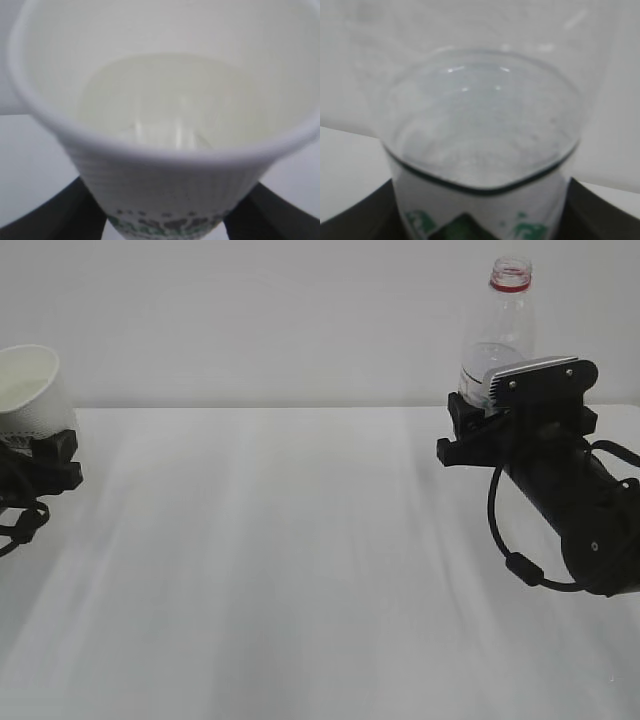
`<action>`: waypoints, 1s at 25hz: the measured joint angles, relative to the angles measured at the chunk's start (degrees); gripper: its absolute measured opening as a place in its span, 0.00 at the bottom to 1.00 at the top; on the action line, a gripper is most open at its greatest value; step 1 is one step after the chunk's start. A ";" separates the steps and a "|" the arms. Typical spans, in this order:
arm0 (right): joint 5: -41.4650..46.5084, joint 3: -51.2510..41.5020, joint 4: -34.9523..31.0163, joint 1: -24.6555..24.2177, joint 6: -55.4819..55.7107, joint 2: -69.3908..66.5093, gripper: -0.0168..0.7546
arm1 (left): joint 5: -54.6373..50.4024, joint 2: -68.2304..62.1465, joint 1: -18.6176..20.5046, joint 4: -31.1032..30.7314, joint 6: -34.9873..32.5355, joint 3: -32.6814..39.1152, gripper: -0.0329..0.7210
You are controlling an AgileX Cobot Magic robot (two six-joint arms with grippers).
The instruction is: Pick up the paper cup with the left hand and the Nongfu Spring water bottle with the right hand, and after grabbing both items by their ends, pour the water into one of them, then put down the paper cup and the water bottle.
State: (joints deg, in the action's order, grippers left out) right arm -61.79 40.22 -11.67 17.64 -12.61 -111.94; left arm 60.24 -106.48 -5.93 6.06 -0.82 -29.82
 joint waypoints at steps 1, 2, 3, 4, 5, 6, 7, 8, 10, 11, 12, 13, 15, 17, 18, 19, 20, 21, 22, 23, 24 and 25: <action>0.00 0.00 0.00 0.00 0.00 0.00 0.63 | 0.11 -0.24 0.00 0.00 0.00 -0.15 0.68; 0.00 0.00 0.00 0.00 0.00 0.00 0.63 | 0.20 -0.72 0.00 0.00 0.00 -0.59 0.68; 0.00 0.00 0.00 0.00 0.00 0.00 0.63 | 0.20 -1.14 0.00 0.00 0.00 -1.05 0.68; 0.00 0.00 0.00 0.00 0.00 0.00 0.63 | 0.20 -1.52 0.00 0.00 0.00 -1.48 0.68; 0.00 0.00 0.00 0.00 0.00 0.00 0.63 | 0.20 -1.76 0.00 0.00 0.10 -1.96 0.68; 0.00 0.00 0.00 0.00 0.00 0.00 0.63 | 0.20 -1.99 0.00 0.00 0.20 -2.66 0.68; 0.00 0.00 0.00 0.00 0.00 0.00 0.63 | -0.02 -1.99 0.00 0.00 0.33 -3.28 0.68; 0.00 0.00 0.00 0.00 0.00 0.00 0.63 | -0.19 -1.99 0.00 0.00 0.44 -3.81 0.68; 0.00 0.00 0.00 0.00 0.00 -0.10 0.63 | -0.46 -1.99 0.00 0.00 0.82 -5.10 0.67; 0.00 0.00 0.00 0.00 0.00 -0.10 0.63 | -0.92 -1.99 0.00 0.00 1.14 -5.64 0.67; 0.00 0.00 0.00 0.00 0.00 -0.10 0.63 | -1.65 -1.99 0.00 0.00 1.61 -6.33 0.67; 0.00 0.00 0.00 0.00 0.00 -0.10 0.63 | -2.61 -2.02 0.00 0.00 2.00 -6.88 0.67; 0.00 0.00 0.00 0.00 0.00 -0.10 0.63 | -3.53 -2.36 0.00 0.00 2.39 -7.94 0.67; 0.00 0.00 0.00 0.00 0.00 -0.10 0.63 | -4.20 -2.87 0.00 0.00 2.53 -8.75 0.67; 0.00 0.00 0.00 0.00 0.00 -0.10 0.63 | -4.29 -3.34 0.00 0.00 2.55 -9.02 0.67; 0.00 0.00 0.00 0.00 0.00 -0.10 0.63 | -4.42 -3.89 0.00 0.00 2.80 -9.40 0.67; 0.00 0.00 0.00 0.00 0.00 -0.10 0.63 | -4.56 -4.58 0.00 0.00 3.07 -9.73 0.66; 0.00 0.00 0.00 0.00 0.00 -0.10 0.63 | -4.78 -5.35 0.00 0.00 3.39 -9.95 0.66; 0.00 0.00 0.00 0.00 0.00 -0.10 0.63 | -4.78 -6.14 0.00 0.00 3.80 -10.20 0.66; 0.00 0.00 0.00 0.00 0.00 -0.10 0.63 | -4.92 -6.78 0.00 0.00 4.20 -10.32 0.66; 0.00 0.00 0.00 0.00 0.00 -0.10 0.63 | -5.24 -7.53 0.00 0.00 4.47 -10.71 0.66; 0.00 0.00 0.00 0.00 0.00 -0.10 0.63 | -5.61 -8.28 0.06 0.00 4.59 -11.00 0.66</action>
State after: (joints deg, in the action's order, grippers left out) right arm -61.79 40.22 -11.67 17.64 -12.61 -112.04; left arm 54.63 -114.76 -5.87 6.06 3.77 -40.82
